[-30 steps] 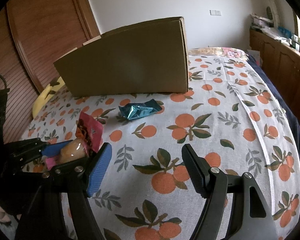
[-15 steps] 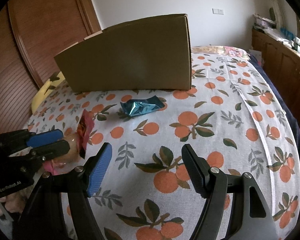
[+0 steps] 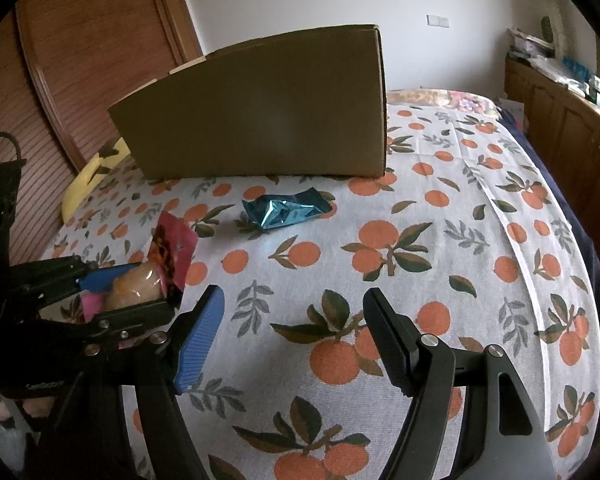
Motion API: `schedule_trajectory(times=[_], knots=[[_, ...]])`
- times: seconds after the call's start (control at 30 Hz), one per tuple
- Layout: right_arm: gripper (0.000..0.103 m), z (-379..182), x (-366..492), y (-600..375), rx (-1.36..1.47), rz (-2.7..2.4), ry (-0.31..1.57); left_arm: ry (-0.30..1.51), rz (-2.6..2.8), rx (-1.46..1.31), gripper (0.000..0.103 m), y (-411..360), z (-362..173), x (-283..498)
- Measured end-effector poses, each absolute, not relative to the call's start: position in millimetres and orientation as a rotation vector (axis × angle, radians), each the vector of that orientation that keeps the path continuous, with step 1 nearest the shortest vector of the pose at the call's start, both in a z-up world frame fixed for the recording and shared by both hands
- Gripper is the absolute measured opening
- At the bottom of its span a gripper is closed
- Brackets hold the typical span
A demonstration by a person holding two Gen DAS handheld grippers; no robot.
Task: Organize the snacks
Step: 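Lift the pink packet with left tool while right tool grasps the teal wrapper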
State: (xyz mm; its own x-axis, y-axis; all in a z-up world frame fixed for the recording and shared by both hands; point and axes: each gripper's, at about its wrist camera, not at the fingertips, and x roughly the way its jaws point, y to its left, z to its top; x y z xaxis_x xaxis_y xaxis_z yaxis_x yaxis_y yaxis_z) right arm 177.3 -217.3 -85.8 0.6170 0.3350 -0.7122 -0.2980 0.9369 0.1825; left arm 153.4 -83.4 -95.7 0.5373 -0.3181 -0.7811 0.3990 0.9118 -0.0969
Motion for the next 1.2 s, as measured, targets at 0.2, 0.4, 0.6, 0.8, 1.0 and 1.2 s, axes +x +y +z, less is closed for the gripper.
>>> schedule_trajectory(times=[0.2,0.4,0.6,0.8,1.0,1.2], knots=[[0.074,-82.1,182.9,-212.0,0.052,0.378,0.846,0.875,-0.472,0.133,0.037,-82.6,-93.1,142.9],[0.074,-77.9,199.3,-204.2,0.056,0.397,0.868,0.863,-0.496,0.070,0.036,-67.6,-89.5,138.8],[0.074,-84.6,225.8,-194.7,0.089,0.421,0.932,0.827,-0.502,0.001,0.036,-45.1,-75.3,137.1],[0.073,-83.9,247.1,-187.2,0.091,0.418,0.960,0.814,-0.491,-0.029,0.036,-26.2,-72.0,140.9],[0.067,-81.9,267.1,-179.8,0.093,0.415,0.970,0.808,-0.495,-0.057,0.036,-18.4,-75.1,145.4],[0.056,-84.8,271.1,-158.2,-0.026,0.382,0.955,0.812,-0.491,-0.071,0.036,-11.3,-78.9,145.9]])
